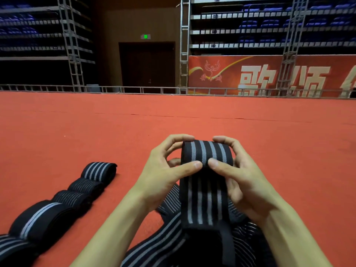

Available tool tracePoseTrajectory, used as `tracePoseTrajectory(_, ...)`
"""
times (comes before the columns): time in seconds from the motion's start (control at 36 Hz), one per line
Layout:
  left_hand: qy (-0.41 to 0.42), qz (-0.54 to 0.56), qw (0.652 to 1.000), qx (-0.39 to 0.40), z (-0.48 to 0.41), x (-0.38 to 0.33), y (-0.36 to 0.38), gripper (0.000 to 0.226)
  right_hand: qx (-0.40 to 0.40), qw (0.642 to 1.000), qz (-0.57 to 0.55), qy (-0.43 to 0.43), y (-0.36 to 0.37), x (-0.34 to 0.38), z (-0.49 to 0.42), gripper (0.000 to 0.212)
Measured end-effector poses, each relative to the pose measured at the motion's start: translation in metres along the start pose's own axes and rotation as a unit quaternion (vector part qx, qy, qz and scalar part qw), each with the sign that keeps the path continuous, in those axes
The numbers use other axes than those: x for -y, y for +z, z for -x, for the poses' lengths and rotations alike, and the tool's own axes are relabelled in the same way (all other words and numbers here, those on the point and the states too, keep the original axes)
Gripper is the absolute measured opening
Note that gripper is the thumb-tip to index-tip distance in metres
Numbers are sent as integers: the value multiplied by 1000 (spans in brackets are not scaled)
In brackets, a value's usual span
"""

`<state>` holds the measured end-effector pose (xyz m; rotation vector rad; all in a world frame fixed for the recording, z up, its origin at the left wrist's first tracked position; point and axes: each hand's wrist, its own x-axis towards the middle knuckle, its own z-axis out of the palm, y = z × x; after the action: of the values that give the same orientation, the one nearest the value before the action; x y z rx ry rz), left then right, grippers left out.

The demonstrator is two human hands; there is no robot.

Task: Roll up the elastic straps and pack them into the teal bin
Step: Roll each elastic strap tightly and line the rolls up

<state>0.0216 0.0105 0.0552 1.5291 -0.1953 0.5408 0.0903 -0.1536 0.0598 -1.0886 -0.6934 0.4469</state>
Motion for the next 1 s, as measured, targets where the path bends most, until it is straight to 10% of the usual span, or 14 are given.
tracePoseTrajectory(0.39,-110,16,993,26,1,0,4,55,-38,996,58,-57,-2,-2,0,47)
tracePoseTrajectory(0.67,10,1,1000,0,-1,2,-1,58,-44,998,48,-6,0,-4,-1,61)
tracePoseTrajectory(1.0,-170,43,984,21,3,-10,6,46,-64,994,71,-61,-2,-8,-1,59)
